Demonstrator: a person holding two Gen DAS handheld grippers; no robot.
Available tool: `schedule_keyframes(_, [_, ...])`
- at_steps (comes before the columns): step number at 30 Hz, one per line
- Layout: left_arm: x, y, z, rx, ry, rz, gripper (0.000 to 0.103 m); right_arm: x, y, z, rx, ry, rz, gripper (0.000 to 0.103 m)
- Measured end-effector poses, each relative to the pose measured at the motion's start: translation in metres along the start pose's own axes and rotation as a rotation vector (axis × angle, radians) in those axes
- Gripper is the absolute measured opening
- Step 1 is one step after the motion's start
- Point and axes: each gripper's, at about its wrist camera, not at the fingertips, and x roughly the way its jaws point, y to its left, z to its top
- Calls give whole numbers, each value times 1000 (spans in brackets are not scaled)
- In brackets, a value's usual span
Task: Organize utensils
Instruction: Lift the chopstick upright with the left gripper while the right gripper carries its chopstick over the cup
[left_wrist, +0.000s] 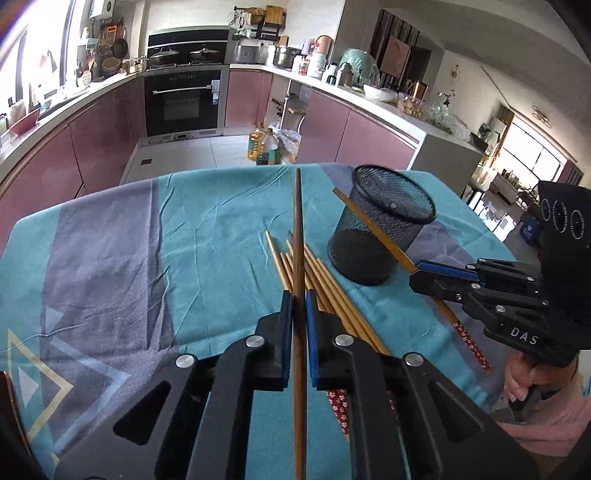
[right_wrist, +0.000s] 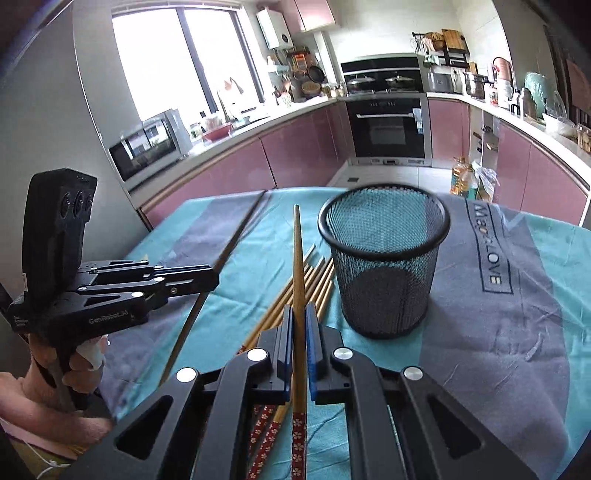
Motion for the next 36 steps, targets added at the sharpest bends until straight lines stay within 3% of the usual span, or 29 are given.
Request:
schedule_keyframes(11, [-72,-9,35,3,-158,-127,8,-38,-6,28,10,-160,53,6])
schedule_keyframes(20, [-92,-26,57,8,-198,-190,8,-43,-13,40,34,-202,140,6])
schedule_keyframes(36, [-111,-60,112,48,-306,-216,8,-91,-23,91,-44,-378,13,6])
